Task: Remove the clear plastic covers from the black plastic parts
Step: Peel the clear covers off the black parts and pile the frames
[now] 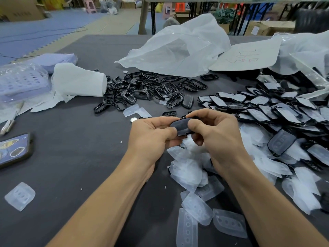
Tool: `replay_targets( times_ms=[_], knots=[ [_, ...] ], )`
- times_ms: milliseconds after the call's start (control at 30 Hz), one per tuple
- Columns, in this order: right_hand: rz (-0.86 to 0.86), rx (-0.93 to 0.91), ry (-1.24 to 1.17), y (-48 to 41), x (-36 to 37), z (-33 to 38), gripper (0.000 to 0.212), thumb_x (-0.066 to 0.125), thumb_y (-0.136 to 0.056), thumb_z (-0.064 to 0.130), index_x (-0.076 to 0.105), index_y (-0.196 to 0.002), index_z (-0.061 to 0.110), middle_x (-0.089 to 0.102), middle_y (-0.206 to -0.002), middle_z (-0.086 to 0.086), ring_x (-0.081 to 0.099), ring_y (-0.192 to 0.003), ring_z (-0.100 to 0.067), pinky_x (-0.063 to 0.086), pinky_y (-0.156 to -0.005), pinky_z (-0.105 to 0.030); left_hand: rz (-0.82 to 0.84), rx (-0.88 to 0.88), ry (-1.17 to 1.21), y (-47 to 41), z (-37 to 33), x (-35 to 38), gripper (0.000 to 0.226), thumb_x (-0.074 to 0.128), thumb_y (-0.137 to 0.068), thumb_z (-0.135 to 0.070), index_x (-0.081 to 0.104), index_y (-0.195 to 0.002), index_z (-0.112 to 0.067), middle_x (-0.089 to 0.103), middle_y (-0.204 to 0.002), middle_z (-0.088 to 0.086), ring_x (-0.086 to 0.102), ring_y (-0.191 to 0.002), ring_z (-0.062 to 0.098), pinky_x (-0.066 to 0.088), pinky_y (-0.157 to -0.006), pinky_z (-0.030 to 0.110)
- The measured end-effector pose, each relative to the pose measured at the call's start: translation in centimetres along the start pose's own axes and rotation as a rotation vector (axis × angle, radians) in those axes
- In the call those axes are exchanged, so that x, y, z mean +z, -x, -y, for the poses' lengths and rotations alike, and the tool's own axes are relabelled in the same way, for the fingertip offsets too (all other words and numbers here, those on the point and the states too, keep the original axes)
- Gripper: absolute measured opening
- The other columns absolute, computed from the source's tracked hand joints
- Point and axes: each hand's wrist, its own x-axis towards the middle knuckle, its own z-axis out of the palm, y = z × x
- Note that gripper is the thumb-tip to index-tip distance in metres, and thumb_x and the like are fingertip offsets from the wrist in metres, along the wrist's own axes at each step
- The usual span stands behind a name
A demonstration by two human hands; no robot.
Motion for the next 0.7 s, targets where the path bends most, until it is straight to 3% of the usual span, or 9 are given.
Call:
replay_targets(
  times_ms=[133, 333, 567, 700],
  knots=[
    [-0.026, -0.049, 0.064, 0.03, 0.16, -0.37, 0.034, 0.068, -0.088, -0.009, 0.076, -0.069, 0.019, 0.066, -0.062, -0.003, 0.05, -0.048, -0.012, 0.042, -0.046, -0.021, -0.029, 0.034, -0.011, -0.01, 0.08, 0.23, 0.038, 0.06, -0.088, 0.022, 0.078, -0.084, -0.011, 0.079, -0.075, 0.008, 0.076, -0.064, 0.019, 0.059, -0.057, 0.022],
    [-0.066, -0.228, 0.347, 0.26, 0.22, -0.81, 0.014, 0.078, -0.083, 0.016, 0.073, -0.073, 0.025, 0.068, -0.061, 0.009, 0.059, -0.053, -0.006, 0.047, -0.057, -0.023, -0.009, 0.092, -0.064, 0.19, 0.0, 0.24, 0.049, 0.058, -0.086, 0.024, 0.081, -0.075, -0.018, 0.078, -0.073, 0.011, 0.074, -0.06, 0.021, 0.064, -0.062, 0.032],
    [-0.002, -0.168, 0.279, -0.11, -0.33, -0.62, 0.03, 0.065, -0.096, 0.001, 0.075, -0.075, 0.021, 0.065, -0.057, 0.004, 0.057, -0.047, -0.013, 0.043, -0.045, -0.021, -0.03, 0.061, -0.086, 0.08, -0.14, 0.1, 0.05, 0.062, -0.086, 0.021, 0.082, -0.07, -0.023, 0.079, -0.073, 0.007, 0.075, -0.059, 0.021, 0.06, -0.056, 0.023],
    [0.016, -0.083, 0.18, 0.0, -0.47, -0.39, 0.033, 0.054, -0.1, -0.002, 0.077, -0.082, 0.013, 0.067, -0.063, -0.014, 0.06, -0.049, -0.022, 0.048, -0.044, -0.031, -0.045, 0.039, -0.085, 0.08, -0.08, 0.1, 0.051, 0.063, -0.085, 0.021, 0.08, -0.066, -0.023, 0.079, -0.073, 0.008, 0.076, -0.06, 0.022, 0.059, -0.055, 0.023]
  ],
)
